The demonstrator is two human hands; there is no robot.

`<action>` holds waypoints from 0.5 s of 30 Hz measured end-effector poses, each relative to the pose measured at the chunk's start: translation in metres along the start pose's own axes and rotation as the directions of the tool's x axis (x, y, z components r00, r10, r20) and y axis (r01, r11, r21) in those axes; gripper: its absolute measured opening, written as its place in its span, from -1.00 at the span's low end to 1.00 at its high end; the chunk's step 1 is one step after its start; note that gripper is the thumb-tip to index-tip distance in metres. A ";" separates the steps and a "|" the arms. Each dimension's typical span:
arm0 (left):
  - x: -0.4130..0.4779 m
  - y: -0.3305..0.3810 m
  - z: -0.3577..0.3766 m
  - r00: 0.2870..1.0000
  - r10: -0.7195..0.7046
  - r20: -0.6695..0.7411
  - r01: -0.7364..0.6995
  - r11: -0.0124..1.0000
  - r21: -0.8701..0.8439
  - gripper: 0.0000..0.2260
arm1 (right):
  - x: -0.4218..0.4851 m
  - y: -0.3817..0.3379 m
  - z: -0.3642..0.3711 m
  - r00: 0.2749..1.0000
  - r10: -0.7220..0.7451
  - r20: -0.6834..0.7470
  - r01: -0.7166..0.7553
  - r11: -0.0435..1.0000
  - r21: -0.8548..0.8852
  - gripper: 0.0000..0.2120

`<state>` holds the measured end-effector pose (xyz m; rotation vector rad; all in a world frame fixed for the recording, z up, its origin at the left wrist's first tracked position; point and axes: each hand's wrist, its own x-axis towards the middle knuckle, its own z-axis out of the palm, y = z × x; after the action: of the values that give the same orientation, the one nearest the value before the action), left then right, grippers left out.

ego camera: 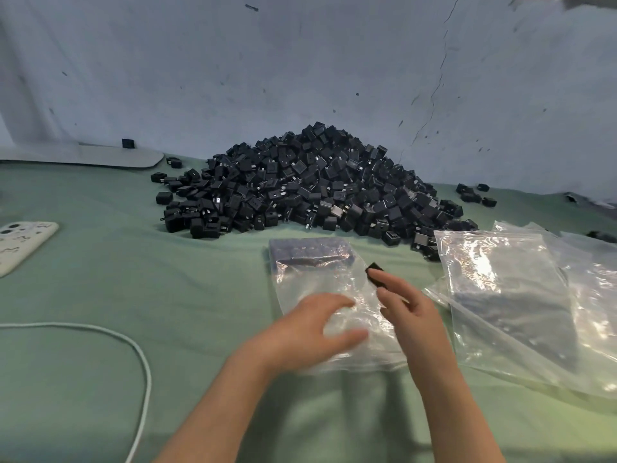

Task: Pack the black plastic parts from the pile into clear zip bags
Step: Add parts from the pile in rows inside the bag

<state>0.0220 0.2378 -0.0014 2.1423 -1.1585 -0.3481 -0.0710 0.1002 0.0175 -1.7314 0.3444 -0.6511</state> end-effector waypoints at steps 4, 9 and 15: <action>-0.006 -0.001 0.025 0.991 -0.008 0.132 -0.042 0.928 0.370 -0.60 | -0.005 -0.005 -0.006 0.999 0.045 0.027 -0.048 0.991 0.125 -0.75; -0.006 -0.008 0.031 0.999 -0.033 -0.037 0.040 0.974 0.223 -0.70 | -0.012 -0.009 -0.008 0.992 0.025 0.126 -0.049 0.981 0.188 -0.83; -0.003 -0.002 0.022 0.944 -0.125 -0.304 0.024 0.949 -0.315 -0.71 | -0.025 -0.012 -0.004 0.947 -0.031 0.319 0.034 0.999 -0.002 -0.83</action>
<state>0.0102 0.2319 -0.0191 1.8842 -0.7808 -0.1881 -0.0949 0.1137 0.0235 -1.8176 0.0919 -0.3828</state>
